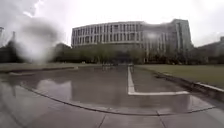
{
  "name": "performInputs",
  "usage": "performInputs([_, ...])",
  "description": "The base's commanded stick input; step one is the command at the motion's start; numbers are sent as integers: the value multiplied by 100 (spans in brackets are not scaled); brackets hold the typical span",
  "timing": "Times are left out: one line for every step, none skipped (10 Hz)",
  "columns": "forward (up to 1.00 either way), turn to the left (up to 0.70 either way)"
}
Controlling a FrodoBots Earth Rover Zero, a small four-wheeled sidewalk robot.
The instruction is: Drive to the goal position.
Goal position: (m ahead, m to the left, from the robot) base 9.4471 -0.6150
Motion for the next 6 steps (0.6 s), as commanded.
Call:
performInputs([70,0])
performInputs([70,0])
performInputs([70,0])
performInputs([70,0])
performInputs([70,-1])
performInputs([70,-16])
